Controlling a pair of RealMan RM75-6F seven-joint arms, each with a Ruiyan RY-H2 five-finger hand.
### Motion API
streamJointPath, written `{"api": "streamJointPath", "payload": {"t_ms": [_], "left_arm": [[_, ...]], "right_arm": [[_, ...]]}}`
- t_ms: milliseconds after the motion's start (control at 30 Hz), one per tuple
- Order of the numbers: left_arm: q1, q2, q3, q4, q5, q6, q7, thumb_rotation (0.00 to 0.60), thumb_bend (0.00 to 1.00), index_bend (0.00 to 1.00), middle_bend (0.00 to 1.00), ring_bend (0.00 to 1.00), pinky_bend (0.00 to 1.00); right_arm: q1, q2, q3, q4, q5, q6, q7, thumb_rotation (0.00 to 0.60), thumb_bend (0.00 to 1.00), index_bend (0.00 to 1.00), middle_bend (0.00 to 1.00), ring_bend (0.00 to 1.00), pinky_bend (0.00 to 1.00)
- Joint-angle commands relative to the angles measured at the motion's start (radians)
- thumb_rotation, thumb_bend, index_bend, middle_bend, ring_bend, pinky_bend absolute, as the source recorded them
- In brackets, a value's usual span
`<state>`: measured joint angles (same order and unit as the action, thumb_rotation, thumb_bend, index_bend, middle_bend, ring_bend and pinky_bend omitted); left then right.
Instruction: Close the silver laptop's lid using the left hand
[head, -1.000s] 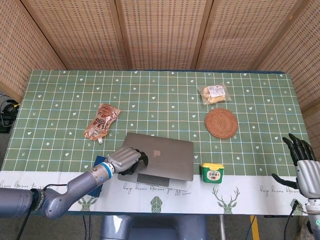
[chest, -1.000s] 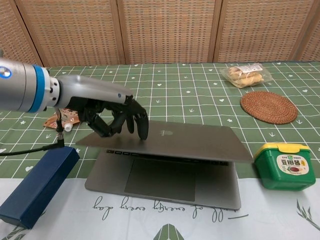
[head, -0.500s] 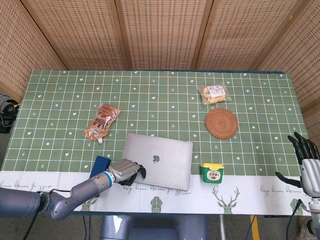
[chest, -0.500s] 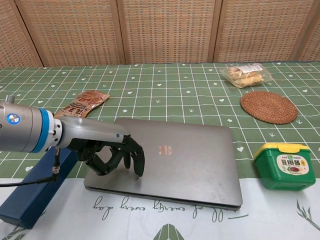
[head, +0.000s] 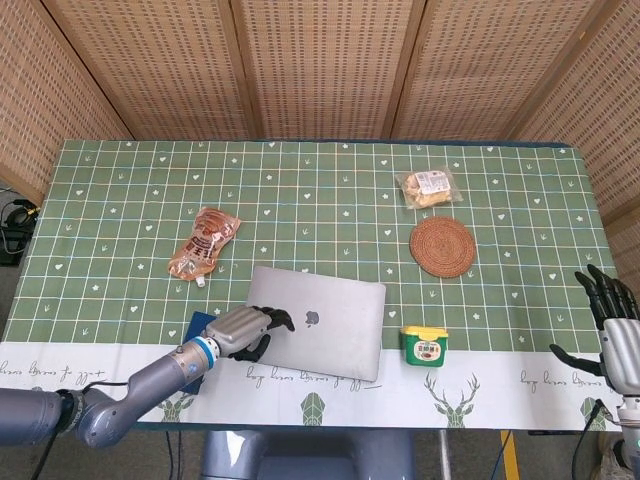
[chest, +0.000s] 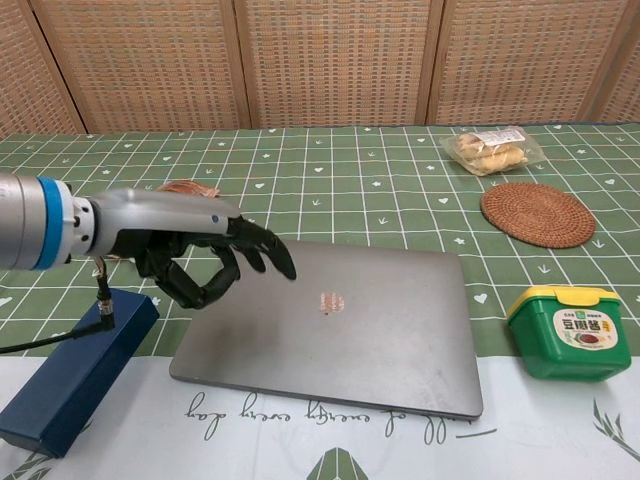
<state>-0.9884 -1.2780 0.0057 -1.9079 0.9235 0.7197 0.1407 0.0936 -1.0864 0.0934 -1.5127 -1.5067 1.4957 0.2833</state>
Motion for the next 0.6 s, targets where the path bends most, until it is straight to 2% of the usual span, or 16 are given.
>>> {"api": "streamJointPath", "payload": {"t_ms": [33, 100, 167, 200, 233, 300, 333, 400, 600], "left_arm": [[0.110, 0.055, 0.011, -0.051, 0.115, 0.202, 0.025, 0.600, 0.36, 0.00, 0.00, 0.00, 0.00], [0.187, 0.042, 0.036, -0.050, 0.189, 0.358, 0.087, 0.600, 0.23, 0.00, 0.00, 0.00, 0.00], [0.231, 0.024, 0.050, -0.036, 0.229, 0.445, 0.127, 0.600, 0.17, 0.00, 0.00, 0.00, 0.00], [0.242, 0.019, 0.053, -0.030, 0.239, 0.466, 0.137, 0.600, 0.14, 0.00, 0.00, 0.00, 0.00], [0.291, -0.003, 0.071, -0.002, 0.282, 0.557, 0.189, 0.600, 0.13, 0.00, 0.00, 0.00, 0.00], [0.349, -0.034, 0.090, 0.040, 0.328, 0.660, 0.247, 0.600, 0.11, 0.00, 0.00, 0.00, 0.00], [0.404, -0.058, 0.108, 0.083, 0.361, 0.749, 0.291, 0.600, 0.10, 0.00, 0.00, 0.00, 0.00], [0.481, -0.087, 0.130, 0.137, 0.391, 0.848, 0.312, 0.600, 0.10, 0.00, 0.00, 0.00, 0.00], [0.608, -0.099, 0.157, 0.215, 0.435, 0.947, 0.277, 0.600, 0.10, 0.00, 0.00, 0.00, 0.00]], "right_arm": [[0.002, -0.001, -0.003, 0.001, -0.003, -0.005, -0.002, 0.600, 0.10, 0.00, 0.00, 0.00, 0.00], [0.004, -0.003, -0.005, 0.000, -0.006, -0.008, -0.007, 0.600, 0.10, 0.00, 0.00, 0.00, 0.00], [0.005, -0.005, -0.007, -0.001, -0.007, -0.011, -0.012, 0.600, 0.10, 0.00, 0.00, 0.00, 0.00], [0.005, -0.005, -0.007, -0.002, -0.007, -0.012, -0.013, 0.600, 0.10, 0.00, 0.00, 0.00, 0.00], [0.007, -0.007, -0.010, -0.003, -0.009, -0.018, -0.020, 0.600, 0.10, 0.00, 0.00, 0.00, 0.00], [0.011, -0.010, -0.014, -0.003, -0.010, -0.027, -0.031, 0.600, 0.10, 0.00, 0.00, 0.00, 0.00], [0.014, -0.014, -0.017, -0.004, -0.011, -0.036, -0.042, 0.600, 0.10, 0.00, 0.00, 0.00, 0.00], [0.017, -0.021, -0.022, -0.003, -0.013, -0.044, -0.058, 0.600, 0.10, 0.00, 0.00, 0.00, 0.00], [0.014, -0.030, -0.032, -0.014, -0.037, -0.027, -0.092, 0.600, 0.10, 0.00, 0.00, 0.00, 0.00]]}}
